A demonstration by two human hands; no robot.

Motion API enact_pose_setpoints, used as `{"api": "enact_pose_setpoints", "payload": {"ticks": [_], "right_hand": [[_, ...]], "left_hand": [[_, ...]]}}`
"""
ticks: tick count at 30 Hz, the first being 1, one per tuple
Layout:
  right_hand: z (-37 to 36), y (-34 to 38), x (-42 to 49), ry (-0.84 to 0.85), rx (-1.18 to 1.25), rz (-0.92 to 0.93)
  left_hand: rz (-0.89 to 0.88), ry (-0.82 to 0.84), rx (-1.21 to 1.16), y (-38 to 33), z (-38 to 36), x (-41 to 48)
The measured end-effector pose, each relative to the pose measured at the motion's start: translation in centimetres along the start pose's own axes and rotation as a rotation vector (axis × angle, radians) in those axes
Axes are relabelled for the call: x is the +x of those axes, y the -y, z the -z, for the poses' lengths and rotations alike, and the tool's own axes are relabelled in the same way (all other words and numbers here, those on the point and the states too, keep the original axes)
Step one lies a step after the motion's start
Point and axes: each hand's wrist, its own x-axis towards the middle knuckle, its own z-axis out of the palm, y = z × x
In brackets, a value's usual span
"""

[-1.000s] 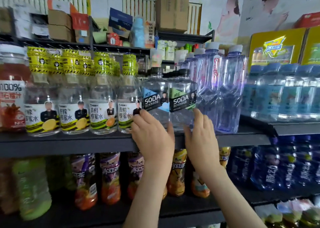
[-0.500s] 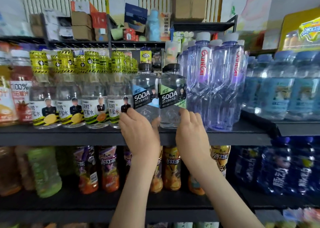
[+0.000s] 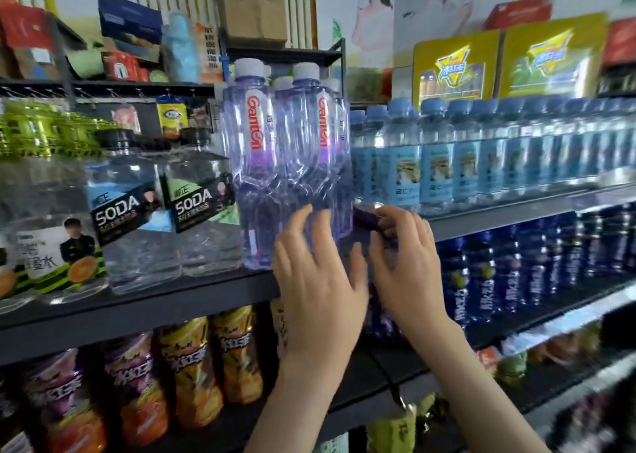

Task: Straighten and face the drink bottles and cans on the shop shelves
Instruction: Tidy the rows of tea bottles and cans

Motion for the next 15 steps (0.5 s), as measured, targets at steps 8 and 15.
{"api": "enact_pose_setpoints", "payload": {"ticks": [8,15], "right_hand": [[5.8,-9.4,2.2,0.089,-0.155,-0.203],[8.5,-17.6,5.9,0.224,-0.167,-0.121]], "left_hand": [[0.231,0.291,-0.255,-5.8,-6.3,2.0],[0.463,0.343,-0.191,-9.3,-12.2,3.9]]}}
